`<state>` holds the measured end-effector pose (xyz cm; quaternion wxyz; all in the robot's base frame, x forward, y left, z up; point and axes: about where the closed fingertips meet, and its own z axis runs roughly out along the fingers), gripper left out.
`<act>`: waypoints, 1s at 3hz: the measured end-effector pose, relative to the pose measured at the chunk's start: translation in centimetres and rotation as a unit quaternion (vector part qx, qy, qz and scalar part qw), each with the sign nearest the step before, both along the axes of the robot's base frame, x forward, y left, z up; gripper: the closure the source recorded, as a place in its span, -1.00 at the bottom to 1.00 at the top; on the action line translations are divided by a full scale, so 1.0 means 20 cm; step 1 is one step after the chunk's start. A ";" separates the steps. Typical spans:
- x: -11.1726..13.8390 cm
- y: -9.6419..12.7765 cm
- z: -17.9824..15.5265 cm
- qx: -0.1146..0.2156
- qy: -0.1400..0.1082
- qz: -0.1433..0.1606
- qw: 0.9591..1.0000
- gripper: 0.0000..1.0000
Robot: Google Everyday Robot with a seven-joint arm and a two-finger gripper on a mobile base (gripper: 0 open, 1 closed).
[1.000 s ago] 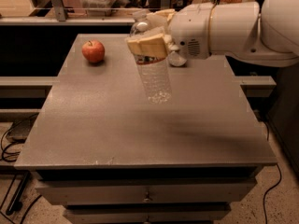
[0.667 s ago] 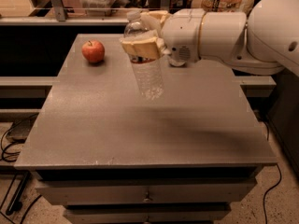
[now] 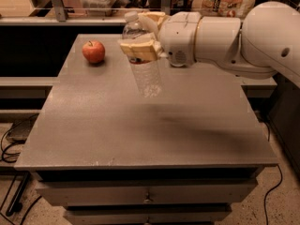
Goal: Place water bottle upright
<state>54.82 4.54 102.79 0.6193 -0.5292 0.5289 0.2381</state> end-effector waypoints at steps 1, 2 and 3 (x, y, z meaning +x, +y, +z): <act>-0.02 0.02 -0.04 -0.001 -0.016 0.005 1.000 1.00; -0.03 0.04 -0.09 0.017 -0.048 0.011 0.999 1.00; -0.03 0.03 -0.13 0.042 -0.077 0.011 0.996 1.00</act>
Offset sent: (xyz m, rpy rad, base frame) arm -0.0065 0.0093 -0.0294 0.0799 -0.2043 0.0389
